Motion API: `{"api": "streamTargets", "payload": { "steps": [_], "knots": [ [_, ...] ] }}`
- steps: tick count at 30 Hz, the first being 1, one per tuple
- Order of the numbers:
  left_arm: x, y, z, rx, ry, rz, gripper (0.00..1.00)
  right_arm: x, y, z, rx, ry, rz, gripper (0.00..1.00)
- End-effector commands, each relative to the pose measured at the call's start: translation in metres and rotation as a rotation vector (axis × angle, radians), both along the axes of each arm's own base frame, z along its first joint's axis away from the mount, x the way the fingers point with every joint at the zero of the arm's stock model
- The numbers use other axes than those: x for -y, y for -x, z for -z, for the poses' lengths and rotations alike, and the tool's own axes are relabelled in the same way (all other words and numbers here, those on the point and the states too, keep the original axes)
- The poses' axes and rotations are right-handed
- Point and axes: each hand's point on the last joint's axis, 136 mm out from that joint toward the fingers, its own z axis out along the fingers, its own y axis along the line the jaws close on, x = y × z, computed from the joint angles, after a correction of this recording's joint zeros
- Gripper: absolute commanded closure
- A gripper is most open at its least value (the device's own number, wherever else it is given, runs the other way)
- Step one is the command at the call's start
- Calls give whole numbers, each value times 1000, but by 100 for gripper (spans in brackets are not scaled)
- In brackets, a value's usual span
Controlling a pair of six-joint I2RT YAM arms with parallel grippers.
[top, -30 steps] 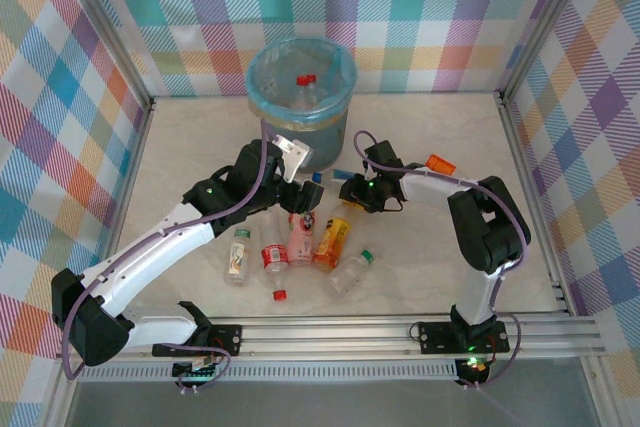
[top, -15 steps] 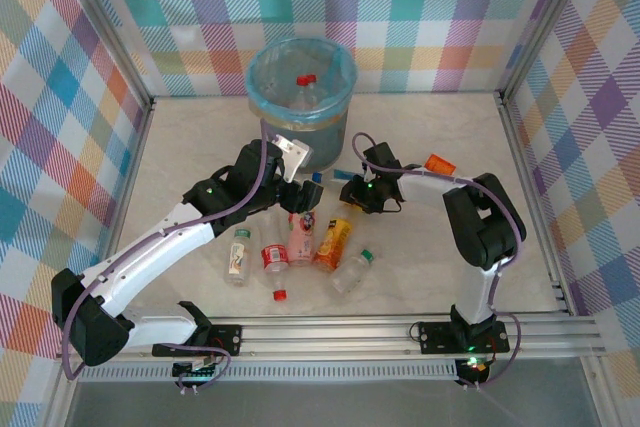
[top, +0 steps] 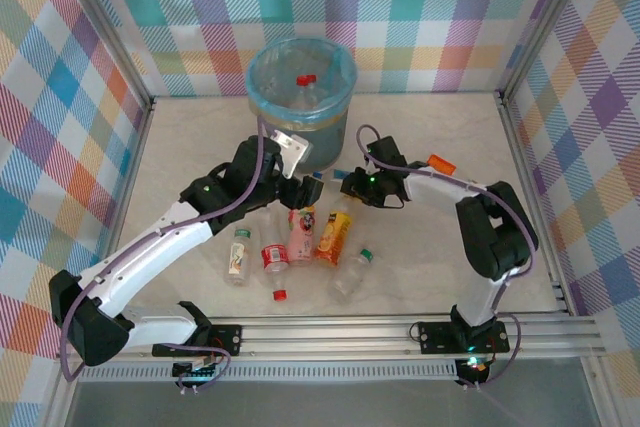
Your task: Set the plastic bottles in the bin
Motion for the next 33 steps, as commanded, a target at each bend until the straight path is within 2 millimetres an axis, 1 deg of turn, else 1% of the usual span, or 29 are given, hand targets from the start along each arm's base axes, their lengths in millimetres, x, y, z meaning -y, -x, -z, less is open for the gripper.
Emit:
{"api": "streamTargets", "payload": {
  "steps": [1, 4, 6, 9, 14, 17, 19, 23, 26, 28, 31, 33],
  "knots": [
    [-2, 3, -38, 75, 54, -3, 28, -4, -6, -44, 118, -38, 4, 78],
    [-6, 4, -62, 118, 89, -13, 29, -3, -5, -77, 219, -33, 2, 81],
    [-9, 3, -80, 149, 113, -35, 29, -5, -3, -106, 311, -27, -15, 83],
    [-20, -3, -115, 204, 151, -106, 30, -10, 2, -159, 487, -12, -61, 86],
    [-38, -19, -174, 302, 203, -245, 33, -16, 21, -263, 821, -39, -122, 91],
    [-46, -36, -200, 322, 233, -315, 34, -15, 24, -316, 962, -48, -137, 91],
    [-47, -47, -214, 332, 254, -337, 34, -14, 20, -349, 1048, -32, -128, 92],
    [-53, -77, -232, 331, 280, -389, 36, -17, 4, -407, 1214, 14, -113, 92],
    [-57, -96, -239, 316, 299, -408, 36, -25, -11, -442, 1317, 34, -103, 92],
    [-64, -109, -241, 299, 311, -426, 36, -31, -19, -466, 1375, 38, -95, 93],
    [-76, -130, -238, 254, 345, -450, 36, -44, -36, -488, 1446, 61, -106, 93],
    [-86, -145, -231, 213, 370, -472, 36, -55, -52, -491, 1474, 96, -114, 93]
  ]
}}
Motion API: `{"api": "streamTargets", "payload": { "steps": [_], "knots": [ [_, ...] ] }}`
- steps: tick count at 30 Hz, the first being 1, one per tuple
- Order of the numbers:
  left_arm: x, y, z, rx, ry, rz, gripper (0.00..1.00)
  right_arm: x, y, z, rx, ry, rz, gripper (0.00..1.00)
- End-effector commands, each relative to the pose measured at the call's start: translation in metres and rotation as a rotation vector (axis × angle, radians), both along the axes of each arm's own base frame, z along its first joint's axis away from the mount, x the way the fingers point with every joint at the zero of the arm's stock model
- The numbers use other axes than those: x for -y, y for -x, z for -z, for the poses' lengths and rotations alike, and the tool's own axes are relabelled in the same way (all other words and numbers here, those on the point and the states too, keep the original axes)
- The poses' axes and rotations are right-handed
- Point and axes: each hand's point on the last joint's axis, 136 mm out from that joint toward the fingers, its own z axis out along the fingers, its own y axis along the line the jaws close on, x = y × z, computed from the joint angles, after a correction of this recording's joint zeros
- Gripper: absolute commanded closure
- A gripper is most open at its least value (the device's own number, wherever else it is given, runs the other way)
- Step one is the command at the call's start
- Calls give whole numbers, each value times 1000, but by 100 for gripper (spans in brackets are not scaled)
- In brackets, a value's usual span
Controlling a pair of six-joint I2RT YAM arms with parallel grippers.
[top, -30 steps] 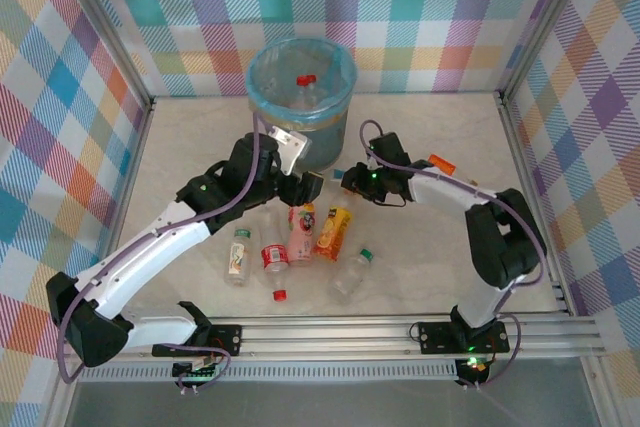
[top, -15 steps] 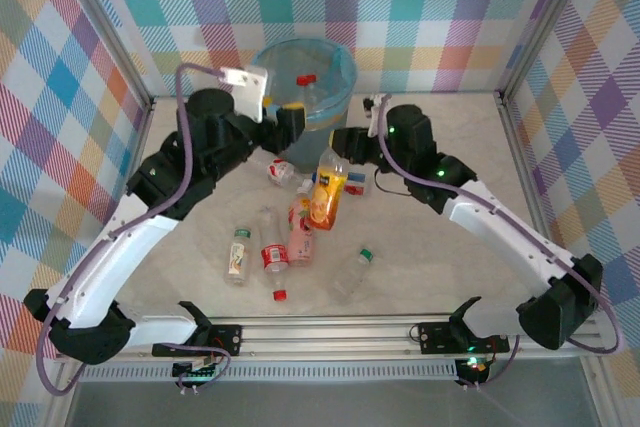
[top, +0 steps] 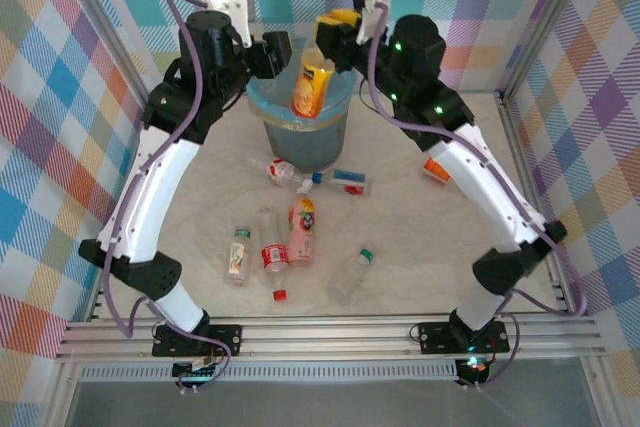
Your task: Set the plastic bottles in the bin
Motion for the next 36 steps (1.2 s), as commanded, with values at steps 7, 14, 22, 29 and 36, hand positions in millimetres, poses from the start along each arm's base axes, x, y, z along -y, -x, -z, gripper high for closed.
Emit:
{"api": "streamTargets", "payload": {
  "steps": [7, 14, 22, 29, 36],
  "knots": [
    [-37, -33, 30, -144, 107, -29, 36, -40, -76, 29, 84, 153, 28, 94],
    [-42, -37, 50, -187, 81, -35, 36, -81, -107, 101, 15, 203, -94, 95],
    [-42, -35, 66, -209, 67, -27, 36, -117, -122, 175, -59, 186, -264, 92],
    [-41, -37, 75, -221, 69, -25, 35, -128, -132, 221, -105, 214, -330, 90],
    [-40, -40, 83, -233, 68, -26, 36, -124, -144, 259, -151, 241, -350, 85]
  ]
}}
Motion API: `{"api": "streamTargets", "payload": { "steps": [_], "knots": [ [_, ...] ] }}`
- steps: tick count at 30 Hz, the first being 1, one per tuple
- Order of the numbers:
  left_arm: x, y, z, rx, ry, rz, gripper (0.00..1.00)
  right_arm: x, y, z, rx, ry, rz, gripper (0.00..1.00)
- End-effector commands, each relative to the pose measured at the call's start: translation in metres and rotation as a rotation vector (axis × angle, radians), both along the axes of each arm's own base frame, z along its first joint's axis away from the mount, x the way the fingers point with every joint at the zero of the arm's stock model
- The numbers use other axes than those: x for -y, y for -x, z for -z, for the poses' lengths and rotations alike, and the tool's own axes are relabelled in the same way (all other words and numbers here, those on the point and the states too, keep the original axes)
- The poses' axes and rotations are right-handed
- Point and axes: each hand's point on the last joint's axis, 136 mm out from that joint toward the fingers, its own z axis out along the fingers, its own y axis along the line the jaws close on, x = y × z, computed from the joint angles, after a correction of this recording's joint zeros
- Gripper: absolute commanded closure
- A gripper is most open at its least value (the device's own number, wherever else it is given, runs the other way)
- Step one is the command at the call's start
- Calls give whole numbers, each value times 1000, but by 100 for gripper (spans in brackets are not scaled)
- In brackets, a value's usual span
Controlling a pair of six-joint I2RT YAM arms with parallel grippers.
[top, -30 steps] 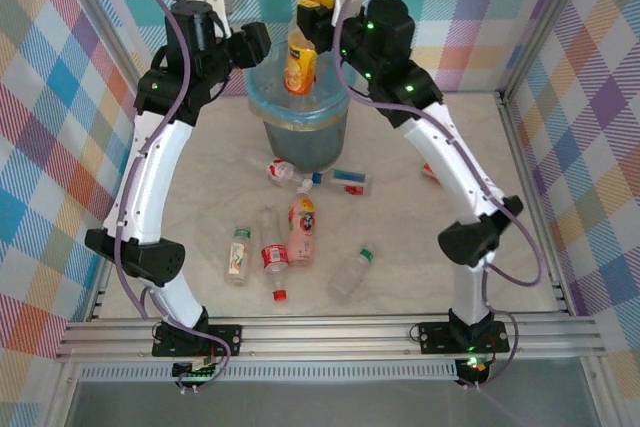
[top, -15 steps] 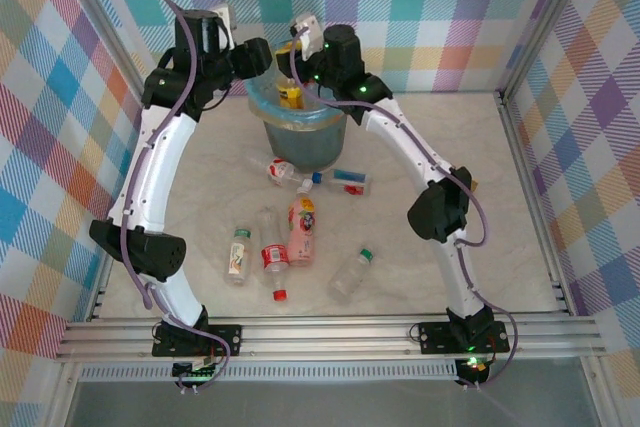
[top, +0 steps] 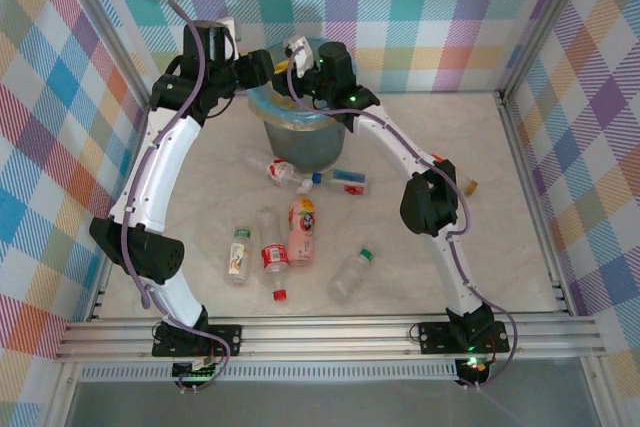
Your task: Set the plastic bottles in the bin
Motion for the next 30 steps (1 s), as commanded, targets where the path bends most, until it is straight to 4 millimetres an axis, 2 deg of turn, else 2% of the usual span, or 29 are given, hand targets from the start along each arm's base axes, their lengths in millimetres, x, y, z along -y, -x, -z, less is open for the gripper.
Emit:
{"api": "streamTargets", "payload": {
  "steps": [1, 5, 9, 12, 13, 15, 20, 26, 30],
  "knots": [
    [-2, 6, -20, 56, 24, 13, 36, -3, -3, 22, -13, 9, -41, 84],
    [-1, 4, -16, 51, 26, 11, 36, 0, -5, 32, -11, 34, -57, 78],
    [1, 1, -14, 49, 33, 14, 35, -1, -2, 31, 10, 44, -88, 72],
    [2, 0, -12, 45, 37, 16, 35, -1, 2, 25, 15, 47, -109, 54],
    [2, -1, -12, 44, 38, 16, 35, -1, 4, 20, 15, 43, -112, 46],
    [3, -1, -13, 49, 42, 17, 35, 1, 6, 3, 25, 18, -106, 43],
    [2, 1, -19, 63, 45, 15, 34, 6, 16, -43, 58, -45, -107, 43],
    [1, 3, -17, 52, 36, 15, 34, 11, 30, -74, 24, -93, -124, 43],
    [-2, 9, -19, 54, 15, 17, 34, 23, 42, -111, 22, -137, -92, 43]
  ]
}}
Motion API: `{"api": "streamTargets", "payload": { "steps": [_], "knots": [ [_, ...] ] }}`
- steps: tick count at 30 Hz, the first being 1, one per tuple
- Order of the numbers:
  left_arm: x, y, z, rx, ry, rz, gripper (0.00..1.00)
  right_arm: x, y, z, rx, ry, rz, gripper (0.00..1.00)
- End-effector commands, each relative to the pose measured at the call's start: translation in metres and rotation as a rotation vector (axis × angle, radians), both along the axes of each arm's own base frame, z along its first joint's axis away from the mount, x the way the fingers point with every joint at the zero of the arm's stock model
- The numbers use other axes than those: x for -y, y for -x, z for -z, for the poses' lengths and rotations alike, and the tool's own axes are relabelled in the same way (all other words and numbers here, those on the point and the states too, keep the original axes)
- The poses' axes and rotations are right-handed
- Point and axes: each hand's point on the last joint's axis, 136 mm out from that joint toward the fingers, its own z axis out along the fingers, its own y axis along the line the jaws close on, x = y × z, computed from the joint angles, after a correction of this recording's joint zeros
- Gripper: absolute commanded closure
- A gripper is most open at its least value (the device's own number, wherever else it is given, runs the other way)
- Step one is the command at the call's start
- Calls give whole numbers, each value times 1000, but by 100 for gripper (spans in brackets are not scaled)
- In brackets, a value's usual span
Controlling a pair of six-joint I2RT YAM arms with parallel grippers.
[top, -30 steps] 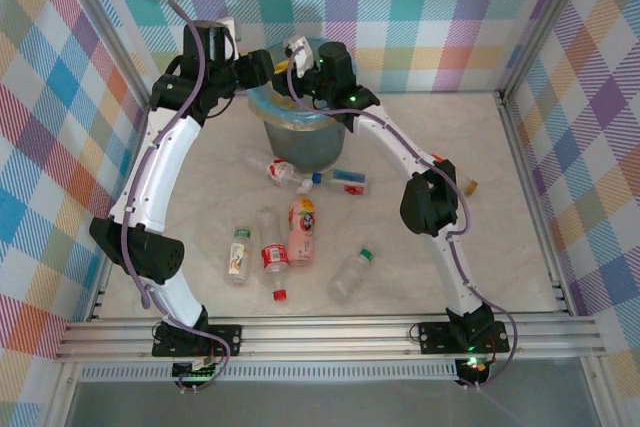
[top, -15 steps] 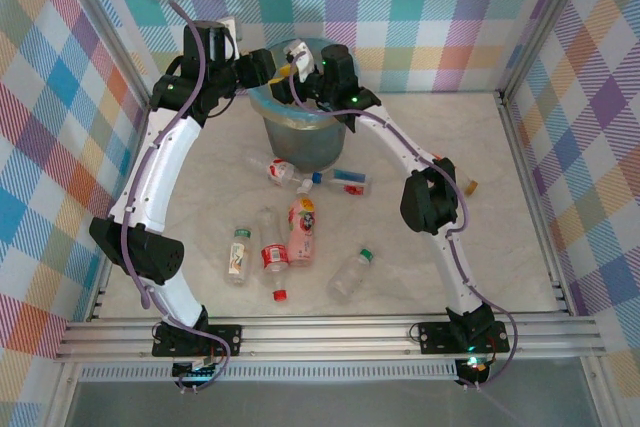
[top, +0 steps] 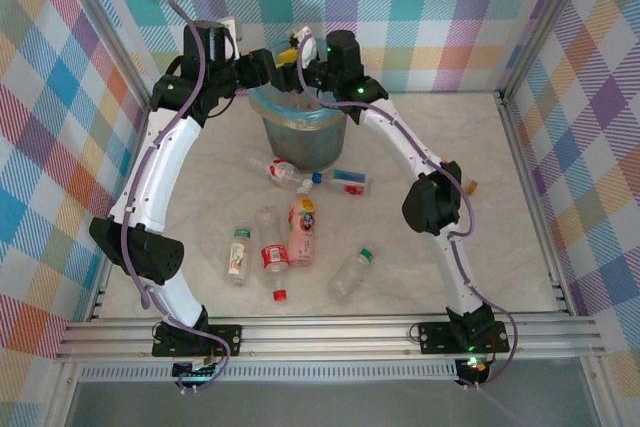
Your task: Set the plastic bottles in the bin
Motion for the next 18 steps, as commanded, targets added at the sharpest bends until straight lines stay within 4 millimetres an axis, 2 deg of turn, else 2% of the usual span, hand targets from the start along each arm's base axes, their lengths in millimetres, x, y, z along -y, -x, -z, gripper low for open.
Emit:
{"api": "streamTargets", "payload": {
  "steps": [1, 5, 8, 12, 18],
  "knots": [
    [-7, 13, -18, 43, -7, 4, 34, 22, 26, -78, 36, -84, 20, 42],
    [-12, 31, -12, 21, -42, 11, 34, 41, 42, -105, -14, -95, 77, 41],
    [-21, 49, 8, -31, -82, 1, 33, 54, 58, -109, -98, -80, 99, 42],
    [-33, 82, 46, -124, -114, -8, 33, 63, 88, -95, -208, -55, 89, 43],
    [-50, 144, 127, -374, -181, -4, 33, 63, 146, -72, -178, 25, 48, 43]
  ]
}}
